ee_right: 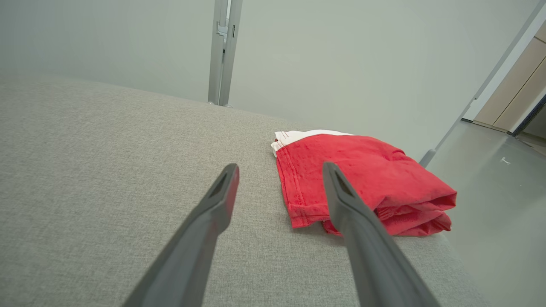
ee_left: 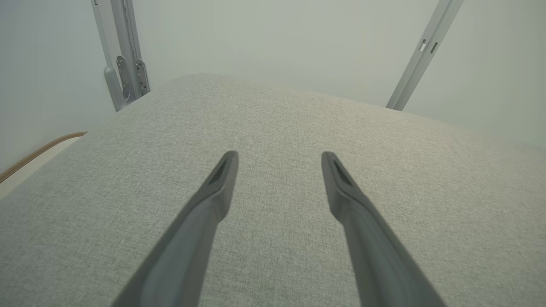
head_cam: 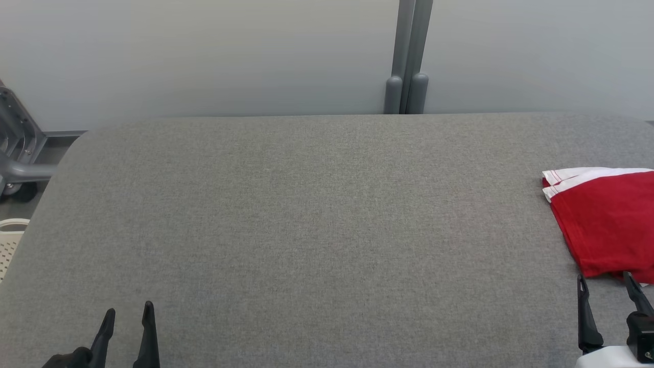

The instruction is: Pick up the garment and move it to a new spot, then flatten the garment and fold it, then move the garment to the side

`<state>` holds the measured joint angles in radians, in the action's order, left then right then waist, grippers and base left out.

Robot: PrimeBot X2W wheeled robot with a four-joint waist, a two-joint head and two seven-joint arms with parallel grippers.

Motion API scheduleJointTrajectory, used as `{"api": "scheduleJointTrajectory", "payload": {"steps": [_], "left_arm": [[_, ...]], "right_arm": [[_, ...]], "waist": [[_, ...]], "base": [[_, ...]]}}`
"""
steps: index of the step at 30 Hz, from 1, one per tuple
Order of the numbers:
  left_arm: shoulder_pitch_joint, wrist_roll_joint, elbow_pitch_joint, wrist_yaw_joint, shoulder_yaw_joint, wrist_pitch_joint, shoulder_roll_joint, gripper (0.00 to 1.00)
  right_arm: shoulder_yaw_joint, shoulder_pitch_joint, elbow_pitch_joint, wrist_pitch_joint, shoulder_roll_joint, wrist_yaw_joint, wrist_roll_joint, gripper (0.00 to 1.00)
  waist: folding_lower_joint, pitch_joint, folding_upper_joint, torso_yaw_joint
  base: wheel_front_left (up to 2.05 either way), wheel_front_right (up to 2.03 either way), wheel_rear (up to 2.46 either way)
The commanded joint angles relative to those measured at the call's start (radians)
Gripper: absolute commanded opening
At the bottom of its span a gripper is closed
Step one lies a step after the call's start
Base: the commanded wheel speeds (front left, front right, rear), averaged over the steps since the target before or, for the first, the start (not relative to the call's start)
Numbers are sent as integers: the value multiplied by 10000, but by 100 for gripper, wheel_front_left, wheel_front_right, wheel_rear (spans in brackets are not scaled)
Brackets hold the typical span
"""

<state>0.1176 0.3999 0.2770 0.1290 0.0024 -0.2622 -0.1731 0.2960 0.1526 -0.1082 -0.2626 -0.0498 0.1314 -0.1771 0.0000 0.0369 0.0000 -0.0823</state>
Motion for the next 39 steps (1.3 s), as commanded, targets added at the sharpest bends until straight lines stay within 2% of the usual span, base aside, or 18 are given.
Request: {"api": "scheduleJointTrajectory", "payload": {"steps": [1, 22, 23, 27, 39], "left_arm": [[46, 94, -4, 28, 50, -28, -90, 100], [161, 56, -44, 27, -36, -28, -118, 100], [46, 50, -45, 4, -61, 3, -13, 0], [28, 190, 232, 4, -90, 94, 129, 0], [-319, 2136, 86, 6, 79, 673, 303, 0]], "right_arm": [[34, -112, -26, -29, -24, -15, 92, 100], [-18, -11, -135, -28, -23, -17, 103, 100], [-73, -32, -166, 0, 34, 2, 129, 0], [-49, -37, -564, 97, 153, 4, 293, 0], [-274, -427, -648, 770, 120, 2, 3178, 0]], "waist": [[0, -12, 0, 1], [0, -73, 0, 42], [0, -74, 0, 43], [0, -76, 0, 47], [0, -107, 0, 123]], "base": [[0, 0, 0], [0, 0, 0], [0, 0, 0], [0, 0, 0], [0, 0, 0]]}}
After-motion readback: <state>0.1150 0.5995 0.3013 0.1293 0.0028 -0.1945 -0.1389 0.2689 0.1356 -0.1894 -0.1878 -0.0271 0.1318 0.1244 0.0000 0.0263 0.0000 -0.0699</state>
